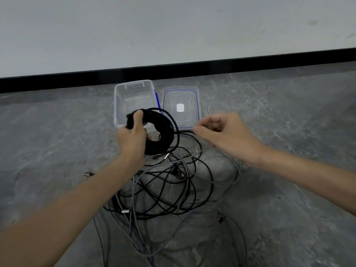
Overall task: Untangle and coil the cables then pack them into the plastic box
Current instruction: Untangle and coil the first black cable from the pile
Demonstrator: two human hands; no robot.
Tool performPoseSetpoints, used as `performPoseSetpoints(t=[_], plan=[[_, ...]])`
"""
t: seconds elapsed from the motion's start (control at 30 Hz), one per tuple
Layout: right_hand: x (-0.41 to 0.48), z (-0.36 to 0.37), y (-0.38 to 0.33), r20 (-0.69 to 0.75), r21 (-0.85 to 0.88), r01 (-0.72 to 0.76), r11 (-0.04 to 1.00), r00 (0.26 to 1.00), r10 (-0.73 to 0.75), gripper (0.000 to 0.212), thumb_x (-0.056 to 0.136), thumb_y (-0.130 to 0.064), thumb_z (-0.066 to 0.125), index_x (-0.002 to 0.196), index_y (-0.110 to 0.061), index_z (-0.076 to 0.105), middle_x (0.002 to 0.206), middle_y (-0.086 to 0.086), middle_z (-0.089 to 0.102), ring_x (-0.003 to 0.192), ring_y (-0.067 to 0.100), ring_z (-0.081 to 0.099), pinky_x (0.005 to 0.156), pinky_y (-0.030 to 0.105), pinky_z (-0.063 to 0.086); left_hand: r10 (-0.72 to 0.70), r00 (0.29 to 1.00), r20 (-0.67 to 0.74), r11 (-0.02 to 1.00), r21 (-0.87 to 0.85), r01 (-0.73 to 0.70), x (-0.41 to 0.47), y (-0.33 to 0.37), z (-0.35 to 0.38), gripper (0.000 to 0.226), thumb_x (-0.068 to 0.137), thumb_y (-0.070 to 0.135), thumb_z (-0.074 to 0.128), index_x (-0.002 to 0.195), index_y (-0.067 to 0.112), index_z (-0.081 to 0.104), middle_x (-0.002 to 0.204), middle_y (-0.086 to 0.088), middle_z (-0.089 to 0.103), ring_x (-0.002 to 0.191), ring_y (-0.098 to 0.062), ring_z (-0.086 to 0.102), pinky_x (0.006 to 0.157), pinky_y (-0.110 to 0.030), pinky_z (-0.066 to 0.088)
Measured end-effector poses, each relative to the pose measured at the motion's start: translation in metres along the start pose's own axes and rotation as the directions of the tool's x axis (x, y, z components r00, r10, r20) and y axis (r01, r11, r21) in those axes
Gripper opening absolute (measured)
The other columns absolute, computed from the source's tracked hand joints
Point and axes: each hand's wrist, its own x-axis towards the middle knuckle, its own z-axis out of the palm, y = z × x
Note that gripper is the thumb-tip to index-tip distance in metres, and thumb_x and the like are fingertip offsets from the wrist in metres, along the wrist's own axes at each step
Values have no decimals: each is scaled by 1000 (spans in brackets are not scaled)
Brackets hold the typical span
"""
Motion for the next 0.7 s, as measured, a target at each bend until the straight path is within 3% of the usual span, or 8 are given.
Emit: performPoseSetpoints(t=[0.1, 0.2, 0.3, 0.4, 0.53, 0.6, 0.7], plan=[[0, 5, -18, 170, -64, 139, 988, 977, -126, 15, 85, -13, 70, 100, -14, 71, 75, 5, 68, 66, 9, 60, 68, 25, 52, 22, 998, 55, 999, 24, -23, -12, -1, 12, 32, 92, 38, 57, 76, 12, 62, 46, 7, 47, 41, -6, 48, 45, -21, 42], [7, 8, -24, 264, -177, 265, 948, 940, -214, 14, 87, -11, 67, 100, -15, 72, 80, 9, 67, 71, 16, 60, 73, 30, 51, 15, 988, 151, 1000, 10, -16, -22, 3, 20, 31, 92, 39, 57, 77, 12, 62, 58, -4, 53, 50, -13, 54, 51, -27, 48], [17, 7, -23, 301, -330, 371, 868, 913, -276, 14, 88, -19, 68, 102, -19, 73, 85, -3, 62, 73, 3, 54, 69, 12, 41, -6, 955, 295, 1000, -10, 9, -32, 4, 24, 31, 92, 39, 58, 84, 11, 68, 76, -14, 60, 67, -24, 58, 63, -36, 50], [26, 10, -18, 246, -419, 374, 827, 924, -293, 11, 85, -19, 72, 95, -16, 72, 76, -11, 63, 66, -5, 54, 66, 7, 40, -38, 948, 317, 998, -32, 51, -39, 4, 25, 34, 92, 41, 56, 89, 9, 69, 69, -6, 57, 56, -14, 52, 56, -28, 45], [27, 10, -10, 161, -490, 305, 816, 952, -259, 19, 79, -20, 78, 82, -19, 59, 63, -12, 59, 59, 3, 57, 59, 12, 43, -85, 957, 279, 992, -66, 108, -38, 8, 24, 34, 92, 43, 56, 93, 10, 65, 53, 4, 47, 47, -8, 47, 49, -24, 43], [26, 14, -9, 168, -565, 342, 751, 939, -300, 15, 80, -22, 77, 77, -15, 63, 62, -12, 54, 58, 4, 53, 60, 16, 43, -87, 957, 276, 992, -64, 109, -38, 9, 24, 33, 92, 42, 57, 93, 10, 64, 50, 6, 45, 45, -8, 47, 48, -24, 43], [23, 22, -11, 227, -675, 392, 625, 916, -331, 12, 87, -22, 66, 82, -11, 67, 73, 0, 62, 69, 17, 59, 64, 31, 48, -95, 958, 270, 991, -63, 116, -42, 10, 25, 34, 91, 43, 58, 92, 10, 64, 52, 6, 48, 50, -10, 50, 48, -26, 45]])
